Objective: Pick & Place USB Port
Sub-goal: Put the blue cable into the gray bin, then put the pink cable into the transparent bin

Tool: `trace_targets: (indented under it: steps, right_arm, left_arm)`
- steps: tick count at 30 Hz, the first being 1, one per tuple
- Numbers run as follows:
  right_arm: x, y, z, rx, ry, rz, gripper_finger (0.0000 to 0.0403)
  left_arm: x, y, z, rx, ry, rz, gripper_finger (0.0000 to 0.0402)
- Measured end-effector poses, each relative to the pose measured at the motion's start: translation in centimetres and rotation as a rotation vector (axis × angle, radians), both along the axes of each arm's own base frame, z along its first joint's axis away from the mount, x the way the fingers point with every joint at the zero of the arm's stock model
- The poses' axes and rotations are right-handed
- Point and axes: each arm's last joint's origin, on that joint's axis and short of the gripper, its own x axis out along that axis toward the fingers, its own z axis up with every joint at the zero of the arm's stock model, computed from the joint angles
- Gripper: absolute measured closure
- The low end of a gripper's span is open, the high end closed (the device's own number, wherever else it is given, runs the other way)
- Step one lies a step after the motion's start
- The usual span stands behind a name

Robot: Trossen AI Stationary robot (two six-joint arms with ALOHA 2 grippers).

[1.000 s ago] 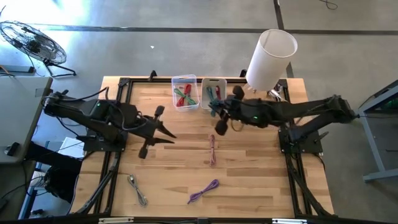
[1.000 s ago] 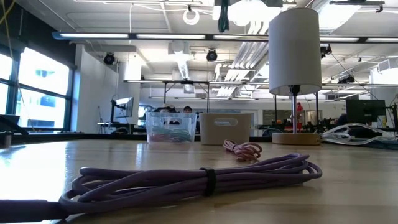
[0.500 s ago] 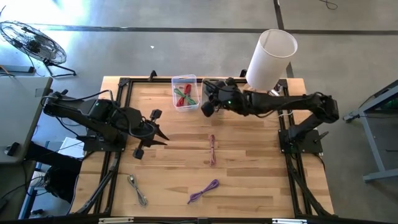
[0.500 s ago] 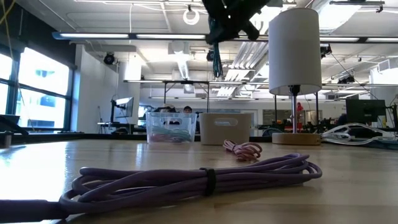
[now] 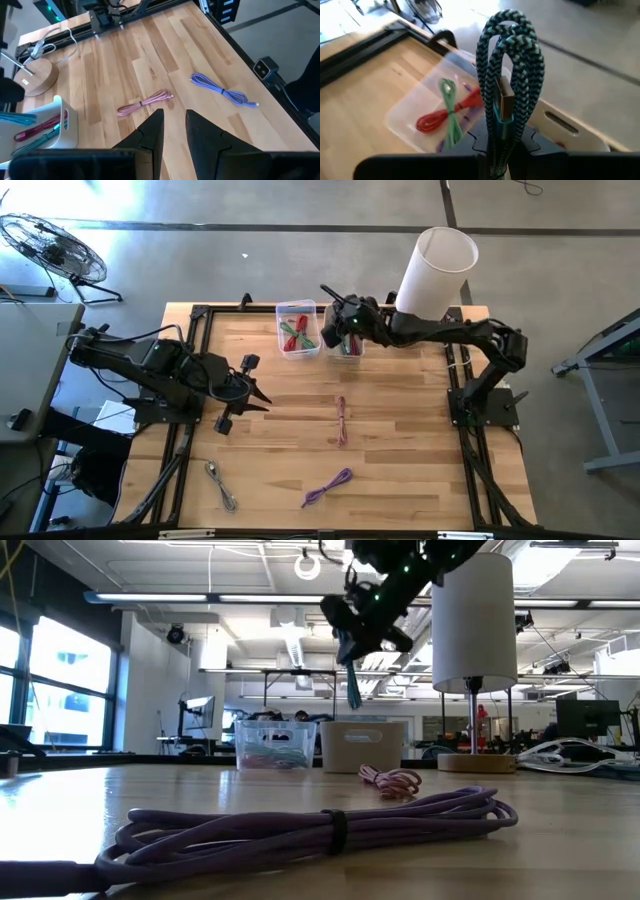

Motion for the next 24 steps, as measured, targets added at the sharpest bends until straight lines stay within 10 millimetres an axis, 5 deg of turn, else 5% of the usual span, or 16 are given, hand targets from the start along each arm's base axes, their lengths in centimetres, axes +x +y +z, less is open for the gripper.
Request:
trace_targets:
  steps: [6,12,24]
  right_arm:
    - [-0.2,-2.6,-2.9,0.15,0.036,-0.041,0.038]
    - [0.2,-3.1,-4.7,0.232,0.057,-0.032,0.0377]
    - [0.4,-3.1,-4.7,0.253,0.035,0.004,0.0185]
  left_arm:
    - [0.0,0.0,0.0,0.009,-0.002,-0.002,0.0324]
    - [0.0,0.1,0.0,0.035,-0.008,0.007,0.0324]
    - [-0.2,0.2,-0.3,0.078,0.021,0.008,0.0324]
